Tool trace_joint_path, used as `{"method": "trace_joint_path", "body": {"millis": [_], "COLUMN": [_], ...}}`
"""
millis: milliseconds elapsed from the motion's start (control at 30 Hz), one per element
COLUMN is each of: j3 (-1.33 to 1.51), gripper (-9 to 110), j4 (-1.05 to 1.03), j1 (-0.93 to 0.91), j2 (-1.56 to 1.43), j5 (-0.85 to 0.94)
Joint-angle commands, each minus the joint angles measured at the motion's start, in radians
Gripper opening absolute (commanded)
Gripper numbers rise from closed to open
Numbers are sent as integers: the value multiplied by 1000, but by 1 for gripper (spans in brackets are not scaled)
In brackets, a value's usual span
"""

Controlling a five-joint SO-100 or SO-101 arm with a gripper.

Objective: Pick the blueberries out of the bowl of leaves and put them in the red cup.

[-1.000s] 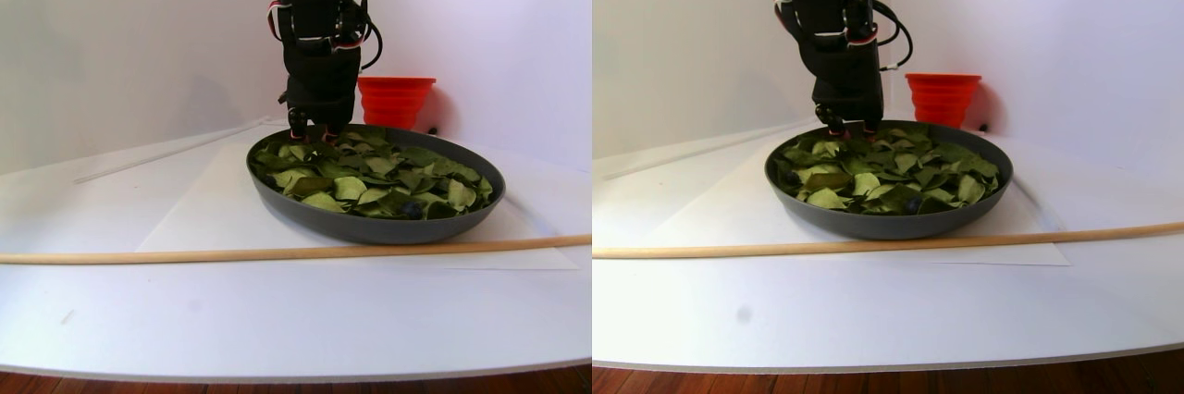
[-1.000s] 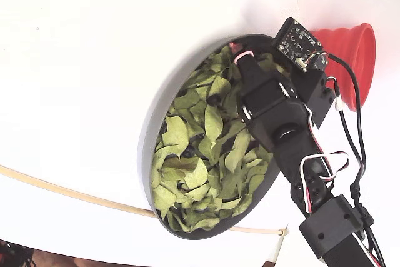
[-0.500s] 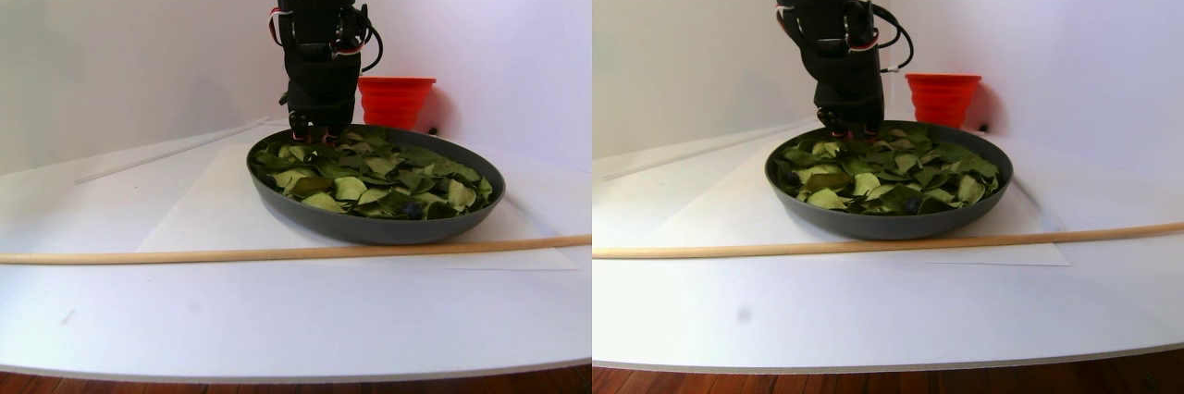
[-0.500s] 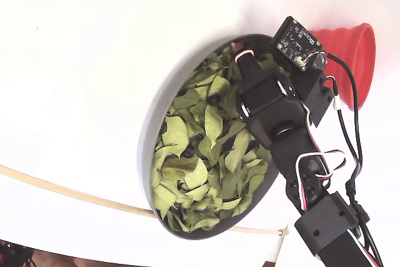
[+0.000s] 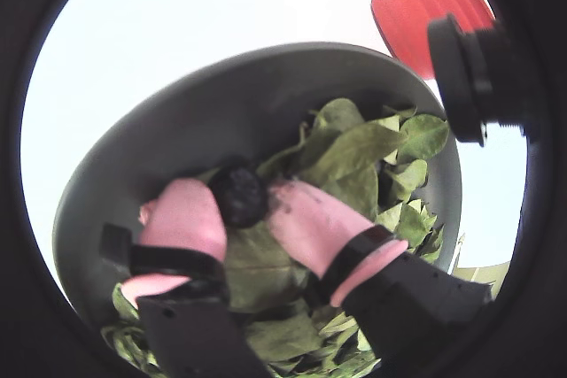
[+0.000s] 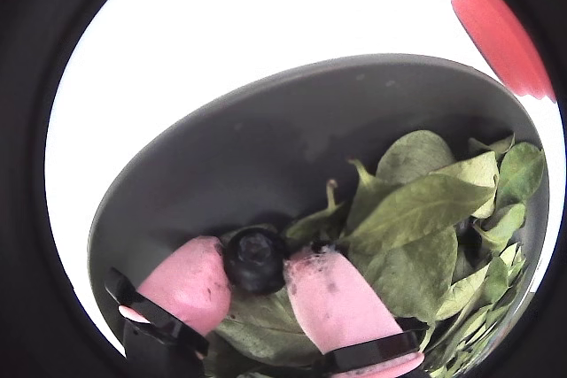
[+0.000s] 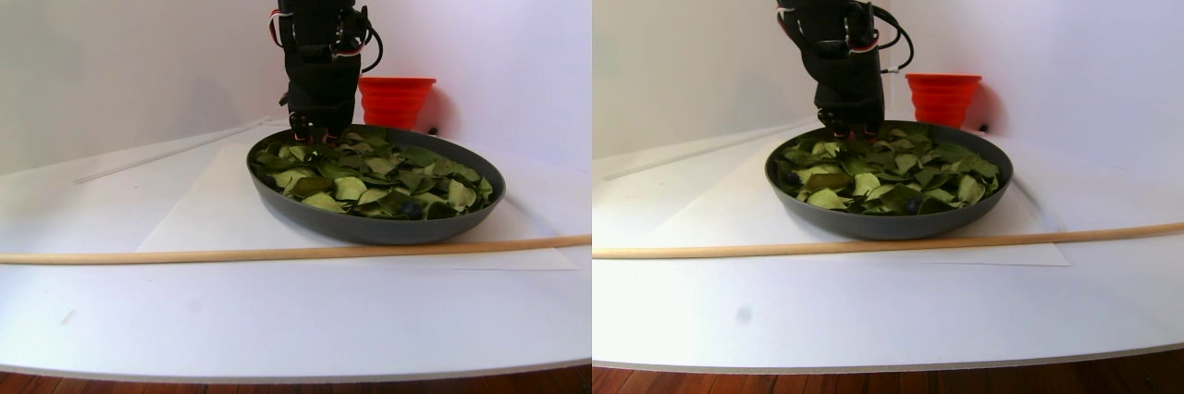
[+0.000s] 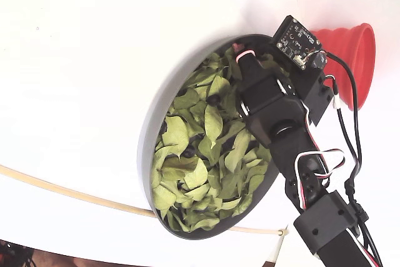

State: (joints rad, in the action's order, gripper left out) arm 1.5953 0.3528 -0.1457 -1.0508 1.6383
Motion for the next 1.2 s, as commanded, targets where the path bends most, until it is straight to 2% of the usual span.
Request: {"method": "trace_joint_path", "body": {"millis": [0, 1167], "j3": [-14, 130], "gripper": [11, 11], "j4": [17, 17], "j1": [-20, -25], "j2": [-51, -319], "j5": [14, 0]}}
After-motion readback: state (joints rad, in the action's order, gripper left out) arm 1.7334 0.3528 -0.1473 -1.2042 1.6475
